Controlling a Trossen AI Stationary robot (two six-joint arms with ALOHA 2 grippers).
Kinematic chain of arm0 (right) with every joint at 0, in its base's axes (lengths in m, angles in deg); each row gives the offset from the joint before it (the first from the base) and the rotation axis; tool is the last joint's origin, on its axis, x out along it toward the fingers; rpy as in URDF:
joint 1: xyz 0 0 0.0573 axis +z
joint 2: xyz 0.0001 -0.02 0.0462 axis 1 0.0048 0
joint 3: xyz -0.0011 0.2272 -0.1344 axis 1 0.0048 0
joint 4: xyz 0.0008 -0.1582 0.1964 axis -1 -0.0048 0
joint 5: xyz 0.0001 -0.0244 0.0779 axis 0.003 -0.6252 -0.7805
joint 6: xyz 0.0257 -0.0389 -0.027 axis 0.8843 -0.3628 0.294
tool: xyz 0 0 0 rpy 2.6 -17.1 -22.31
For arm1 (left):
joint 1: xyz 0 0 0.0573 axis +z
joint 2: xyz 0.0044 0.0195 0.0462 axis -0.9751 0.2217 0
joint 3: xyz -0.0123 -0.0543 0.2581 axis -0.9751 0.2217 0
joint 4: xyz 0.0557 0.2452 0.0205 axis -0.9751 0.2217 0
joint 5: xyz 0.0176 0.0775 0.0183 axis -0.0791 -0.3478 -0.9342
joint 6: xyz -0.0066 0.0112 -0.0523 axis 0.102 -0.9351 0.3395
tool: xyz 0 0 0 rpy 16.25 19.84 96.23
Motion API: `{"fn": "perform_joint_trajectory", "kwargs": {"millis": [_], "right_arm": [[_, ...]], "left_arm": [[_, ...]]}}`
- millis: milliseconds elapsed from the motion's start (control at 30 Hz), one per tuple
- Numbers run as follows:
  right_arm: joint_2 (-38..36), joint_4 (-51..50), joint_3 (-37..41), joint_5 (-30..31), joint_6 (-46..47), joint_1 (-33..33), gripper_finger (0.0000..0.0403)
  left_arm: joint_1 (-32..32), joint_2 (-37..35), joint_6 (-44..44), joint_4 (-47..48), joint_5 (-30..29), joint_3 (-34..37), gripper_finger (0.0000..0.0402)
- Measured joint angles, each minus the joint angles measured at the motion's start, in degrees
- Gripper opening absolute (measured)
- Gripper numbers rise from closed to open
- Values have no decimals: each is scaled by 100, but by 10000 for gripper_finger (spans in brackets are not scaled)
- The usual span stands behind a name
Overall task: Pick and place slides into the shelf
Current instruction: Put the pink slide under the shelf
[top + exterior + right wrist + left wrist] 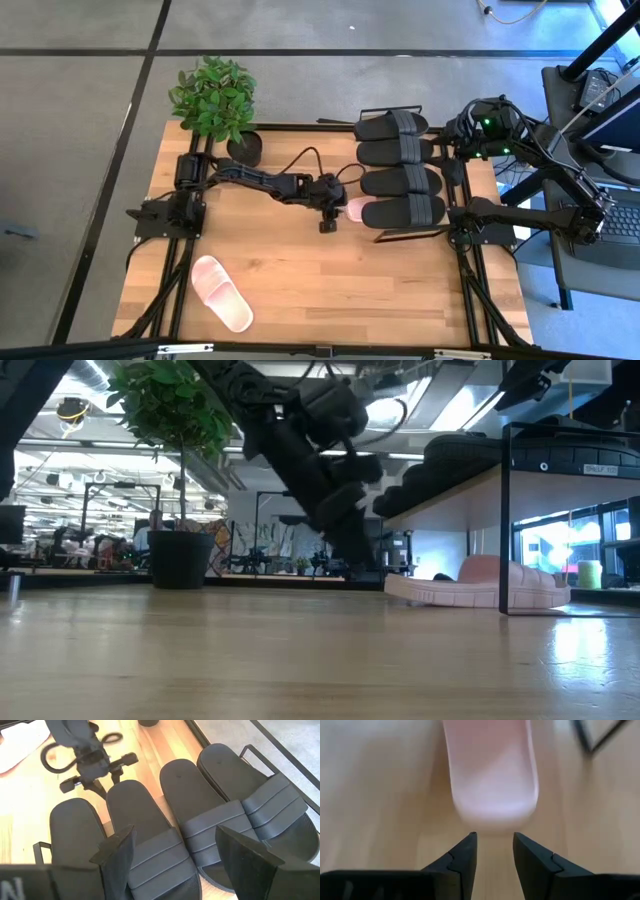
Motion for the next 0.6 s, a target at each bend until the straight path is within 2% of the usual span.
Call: {"fn": "perform_joint_trajectory", "kwargs": {"millis": [67,400,600], "right_arm": [[0,6,0,-1,0,1,275],[0,20,0,1,4,1,275],[0,36,0,1,1,-1,275]], "left_arm": [[-3,11,2,235,-6,11,118],[-3,109,-35,-88,-43,0,118],[-78,394,-17,-608,110,4,118]]}}
